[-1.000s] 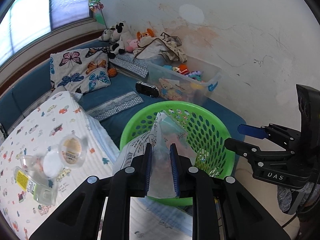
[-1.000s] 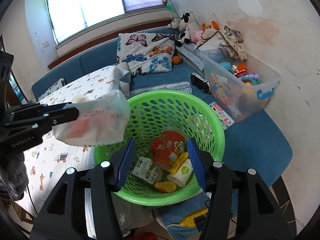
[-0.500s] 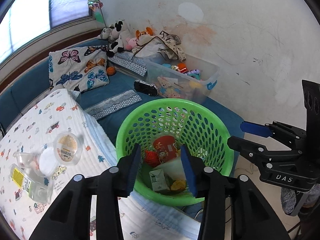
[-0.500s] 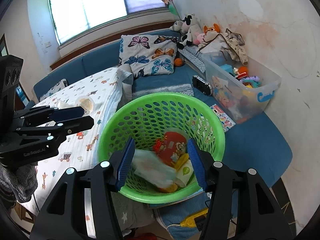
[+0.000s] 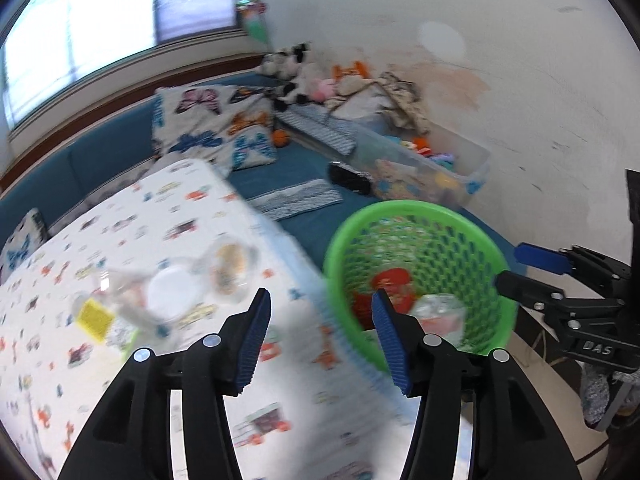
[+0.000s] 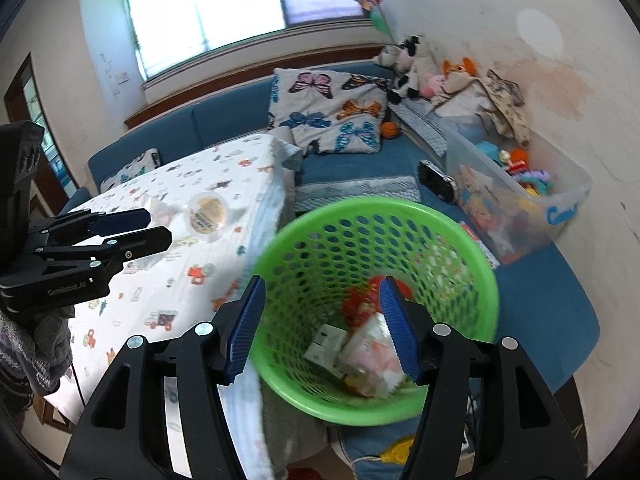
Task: Collect trash
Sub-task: 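Move both tools back from the basket toward the remaining trash on the bed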
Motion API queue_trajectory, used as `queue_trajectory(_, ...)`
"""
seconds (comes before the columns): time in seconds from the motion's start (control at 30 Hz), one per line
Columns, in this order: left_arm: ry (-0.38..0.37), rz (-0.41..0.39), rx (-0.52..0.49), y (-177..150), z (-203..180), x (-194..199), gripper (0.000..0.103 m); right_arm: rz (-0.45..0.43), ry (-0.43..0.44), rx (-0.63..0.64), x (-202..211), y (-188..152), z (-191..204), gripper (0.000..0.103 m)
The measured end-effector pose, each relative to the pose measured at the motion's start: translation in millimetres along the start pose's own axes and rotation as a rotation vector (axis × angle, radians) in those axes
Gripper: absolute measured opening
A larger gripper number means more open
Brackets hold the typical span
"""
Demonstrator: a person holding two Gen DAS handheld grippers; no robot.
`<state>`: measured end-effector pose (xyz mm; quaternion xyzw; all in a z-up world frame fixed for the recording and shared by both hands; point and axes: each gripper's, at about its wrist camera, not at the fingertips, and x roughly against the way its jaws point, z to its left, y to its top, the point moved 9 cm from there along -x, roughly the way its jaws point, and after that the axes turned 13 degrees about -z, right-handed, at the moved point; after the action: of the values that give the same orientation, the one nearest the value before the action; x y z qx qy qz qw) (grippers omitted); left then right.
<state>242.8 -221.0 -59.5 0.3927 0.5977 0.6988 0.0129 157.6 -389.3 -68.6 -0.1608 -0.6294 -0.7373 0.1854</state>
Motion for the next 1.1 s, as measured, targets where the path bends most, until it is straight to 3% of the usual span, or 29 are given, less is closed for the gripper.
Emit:
queue_trajectory(0.5,0.292,0.037,0.231,-16.8,156.8,26.8,0.060,0.047,0.155,0.075,-65.6,19.6,85.8,0.065)
queue_trajectory(0.77,0.361,0.054,0.312,-24.7,201.8,30.5,0.065,0.088,0.218,0.143,-113.3,16.2,122.0,0.077)
queue_trajectory(1.1,0.365,0.097,0.390,-31.9,222.3,7.3,0.072,0.137,0.269,0.177,-172.5,2.4,140.7,0.083)
